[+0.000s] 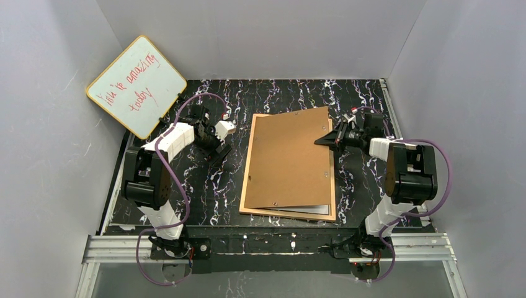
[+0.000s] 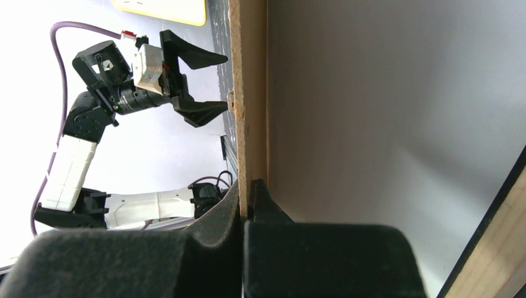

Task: Put the photo into the frame
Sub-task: Turn over the photo frame item on the photo frame.

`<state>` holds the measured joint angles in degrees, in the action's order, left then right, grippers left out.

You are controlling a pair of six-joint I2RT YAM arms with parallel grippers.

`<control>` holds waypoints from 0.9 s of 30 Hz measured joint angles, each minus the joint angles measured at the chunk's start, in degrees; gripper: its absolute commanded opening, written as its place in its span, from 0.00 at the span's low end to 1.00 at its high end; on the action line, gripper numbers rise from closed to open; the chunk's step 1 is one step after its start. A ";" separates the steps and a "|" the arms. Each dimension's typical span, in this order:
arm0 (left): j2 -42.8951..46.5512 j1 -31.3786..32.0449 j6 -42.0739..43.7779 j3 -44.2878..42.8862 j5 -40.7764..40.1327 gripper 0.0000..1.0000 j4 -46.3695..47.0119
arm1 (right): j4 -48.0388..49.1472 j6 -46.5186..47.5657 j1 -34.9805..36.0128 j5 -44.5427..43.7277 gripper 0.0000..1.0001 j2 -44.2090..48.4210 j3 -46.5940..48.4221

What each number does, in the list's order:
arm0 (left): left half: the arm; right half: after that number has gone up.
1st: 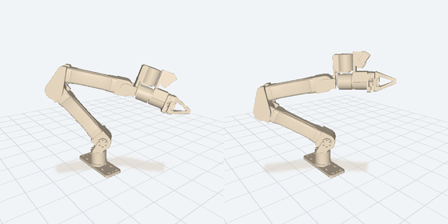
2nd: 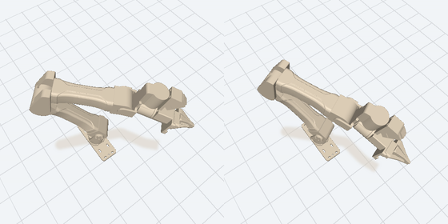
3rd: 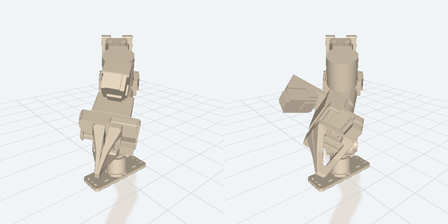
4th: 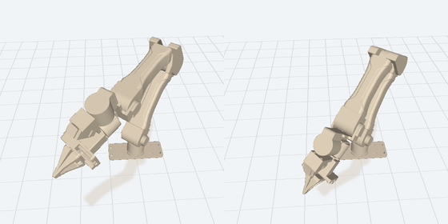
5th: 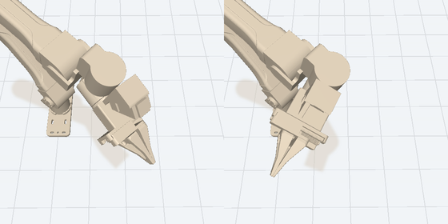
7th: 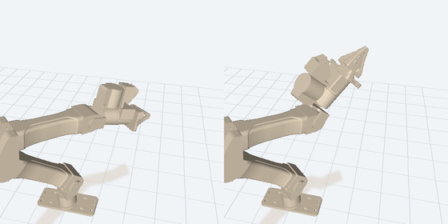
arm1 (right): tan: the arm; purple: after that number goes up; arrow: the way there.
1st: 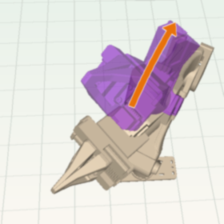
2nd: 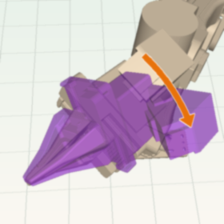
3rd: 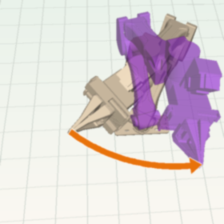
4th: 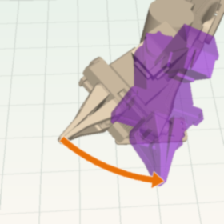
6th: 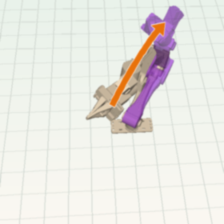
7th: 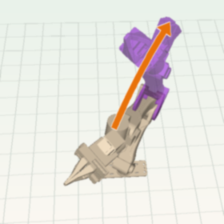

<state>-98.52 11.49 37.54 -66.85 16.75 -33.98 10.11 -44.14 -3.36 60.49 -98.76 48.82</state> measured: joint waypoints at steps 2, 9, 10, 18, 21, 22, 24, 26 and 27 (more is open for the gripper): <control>0.00 0.00 0.02 0.00 0.00 0.98 0.00 | 0.72 -0.37 0.48 -0.28 0.01 -0.02 -0.13; 0.00 0.00 0.24 0.00 -0.02 0.98 -0.04 | 0.48 -0.39 1.53 -1.90 0.01 -0.09 -0.72; 0.00 0.00 0.24 0.00 -0.02 0.98 -0.09 | 0.39 -0.28 1.62 -2.08 0.01 -0.09 -0.72; 0.00 0.00 0.22 0.00 -0.33 0.98 -0.66 | -2.99 0.90 7.13 -7.48 0.27 -1.73 2.69; 0.00 0.00 0.22 0.00 -0.68 0.98 -0.96 | -7.41 2.47 10.29 -12.35 0.49 -2.62 5.88; 0.00 0.00 0.22 0.00 -0.83 0.98 -1.01 | -8.83 3.02 11.15 -14.23 0.57 -2.62 6.34; 0.04 0.00 0.20 0.00 -0.98 0.98 -1.01 | -11.96 4.17 12.20 -18.29 0.73 -2.29 6.75; 0.11 0.00 0.11 0.07 -1.14 0.98 -0.92 | -15.04 5.01 12.37 -21.99 0.88 -1.77 6.95; 0.15 0.00 -0.02 0.09 -1.16 0.98 -0.85 | -16.28 5.38 12.39 -23.50 0.97 -1.51 7.15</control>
<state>-98.37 11.49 37.52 -66.76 15.59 -34.83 -6.17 -38.76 9.04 36.99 -100.27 55.96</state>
